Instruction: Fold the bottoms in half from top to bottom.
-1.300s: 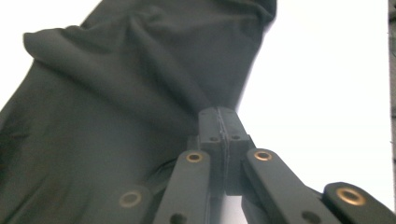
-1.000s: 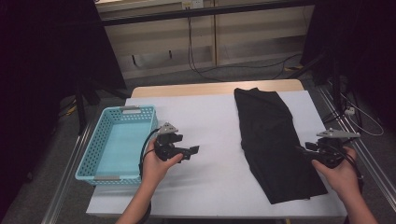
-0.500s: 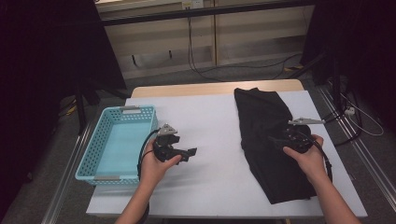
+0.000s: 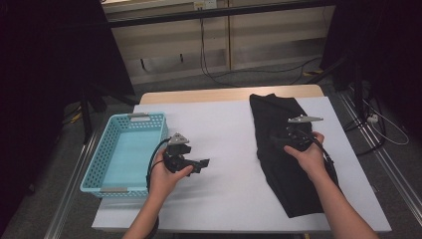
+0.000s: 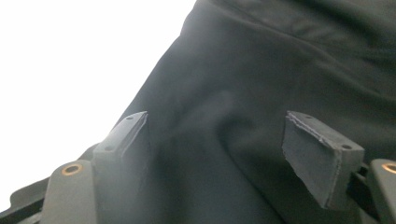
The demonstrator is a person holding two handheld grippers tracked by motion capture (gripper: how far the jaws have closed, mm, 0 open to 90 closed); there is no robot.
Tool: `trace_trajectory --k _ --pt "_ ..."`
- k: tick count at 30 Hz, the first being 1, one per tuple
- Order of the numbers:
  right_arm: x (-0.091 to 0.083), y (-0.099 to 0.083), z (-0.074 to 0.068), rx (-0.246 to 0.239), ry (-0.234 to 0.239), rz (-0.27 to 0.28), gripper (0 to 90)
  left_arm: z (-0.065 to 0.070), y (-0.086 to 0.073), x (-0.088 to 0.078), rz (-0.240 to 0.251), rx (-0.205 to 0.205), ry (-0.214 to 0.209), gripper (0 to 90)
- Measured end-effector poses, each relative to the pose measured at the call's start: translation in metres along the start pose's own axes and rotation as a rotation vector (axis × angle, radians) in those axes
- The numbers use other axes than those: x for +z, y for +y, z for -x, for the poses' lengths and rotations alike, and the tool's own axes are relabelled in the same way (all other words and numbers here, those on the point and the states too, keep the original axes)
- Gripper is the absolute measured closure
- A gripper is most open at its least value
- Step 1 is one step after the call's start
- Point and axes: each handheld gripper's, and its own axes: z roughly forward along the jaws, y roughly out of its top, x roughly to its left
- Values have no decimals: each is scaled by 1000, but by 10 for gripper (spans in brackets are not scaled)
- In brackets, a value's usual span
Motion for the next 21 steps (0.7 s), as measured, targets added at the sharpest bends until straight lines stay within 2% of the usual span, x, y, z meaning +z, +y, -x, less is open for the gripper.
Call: trace_trajectory --k 7,9,11,15,17,21 --pt "17 14 -15 -34 -20 -24 252 -2 -1 0 -3 -2 -2 97" --pt "21 18 -17 -43 -32 -32 271 -2 -1 -1 3 1 3 97" --pt "23 20 -17 -39 -40 -14 298 -2 -1 -1 1 -6 1 97" --pt "31 25 -18 -40 -50 -24 305 -2 -3 1 -11 -3 3 97" --pt "36 26 -19 -42 -47 -39 304 -2 -3 2 -6 -11 2 97" --pt "47 25 -21 -48 -39 -37 309 -2 -3 2 -10 -13 -4 97"
